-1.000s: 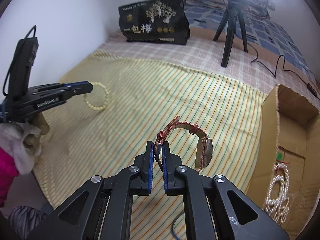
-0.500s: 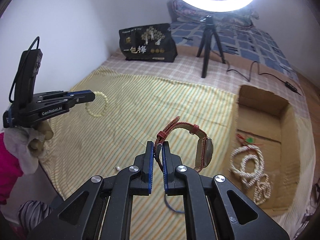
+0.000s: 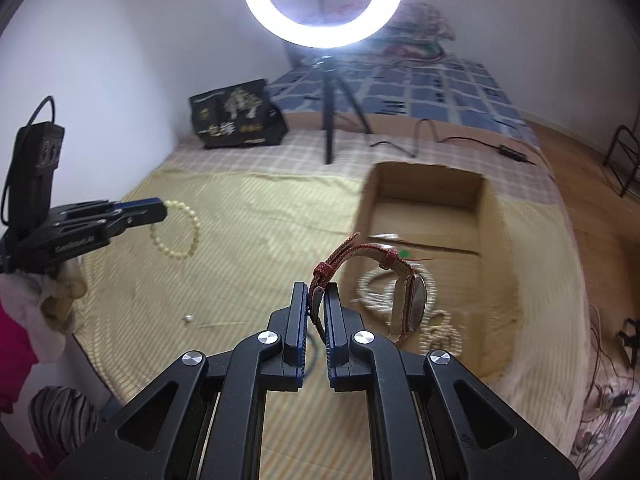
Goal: Organize jewelry
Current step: 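Carry bead bracelet with left gripper while right gripper carries watch over box, then lower bracelet into box and open left gripper while right gripper releases watch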
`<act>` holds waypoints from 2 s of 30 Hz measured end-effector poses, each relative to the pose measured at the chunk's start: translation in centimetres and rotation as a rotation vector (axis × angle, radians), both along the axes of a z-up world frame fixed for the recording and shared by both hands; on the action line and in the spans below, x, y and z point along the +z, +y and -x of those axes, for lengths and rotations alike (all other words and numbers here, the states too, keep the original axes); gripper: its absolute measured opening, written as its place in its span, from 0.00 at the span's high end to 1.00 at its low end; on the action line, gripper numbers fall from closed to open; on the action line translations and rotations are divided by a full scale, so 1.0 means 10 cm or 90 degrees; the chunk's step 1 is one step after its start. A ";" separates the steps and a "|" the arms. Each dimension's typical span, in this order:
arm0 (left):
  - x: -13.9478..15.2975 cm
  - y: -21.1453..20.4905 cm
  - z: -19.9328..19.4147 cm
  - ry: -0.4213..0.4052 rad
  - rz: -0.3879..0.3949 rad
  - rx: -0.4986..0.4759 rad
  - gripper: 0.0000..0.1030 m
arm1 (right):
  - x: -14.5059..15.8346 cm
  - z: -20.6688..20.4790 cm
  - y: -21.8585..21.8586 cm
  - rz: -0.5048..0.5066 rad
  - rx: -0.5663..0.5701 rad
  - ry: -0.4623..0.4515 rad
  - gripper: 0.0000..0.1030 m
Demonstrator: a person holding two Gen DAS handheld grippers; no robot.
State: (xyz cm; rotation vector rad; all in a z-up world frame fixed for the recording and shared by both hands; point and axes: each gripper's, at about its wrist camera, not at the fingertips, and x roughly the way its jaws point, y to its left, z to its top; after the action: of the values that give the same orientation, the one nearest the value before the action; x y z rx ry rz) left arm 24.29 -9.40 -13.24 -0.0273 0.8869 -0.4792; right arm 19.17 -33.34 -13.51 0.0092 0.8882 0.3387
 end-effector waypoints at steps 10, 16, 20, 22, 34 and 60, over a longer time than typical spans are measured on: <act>0.07 -0.60 -0.12 -0.005 0.019 -0.047 0.95 | -0.07 -0.01 -0.45 -0.002 -0.042 -0.001 0.94; 0.09 -0.95 -0.30 -0.011 0.019 -0.069 0.95 | -0.16 -0.09 -0.65 -0.006 -0.051 0.006 0.94; 0.07 -1.17 -0.46 -0.015 0.017 -0.080 0.95 | -0.22 -0.19 -0.75 -0.006 -0.052 0.011 0.94; 0.05 -1.27 -0.55 -0.017 0.014 -0.082 0.95 | -0.25 -0.24 -0.78 -0.008 -0.054 0.013 0.94; -0.25 -1.67 -1.09 0.010 0.013 -0.077 0.95 | -0.46 -0.67 -0.87 -0.019 -0.045 0.027 0.94; -0.43 -1.80 -1.37 0.027 -0.005 -0.061 0.95 | -0.66 -0.95 -0.88 -0.001 -0.055 0.049 0.82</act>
State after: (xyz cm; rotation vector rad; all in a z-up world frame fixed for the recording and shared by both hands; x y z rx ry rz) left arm 38.02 -27.44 -17.53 0.0129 0.9340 -0.5669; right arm 28.64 -42.11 -20.08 0.0619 0.9611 0.2591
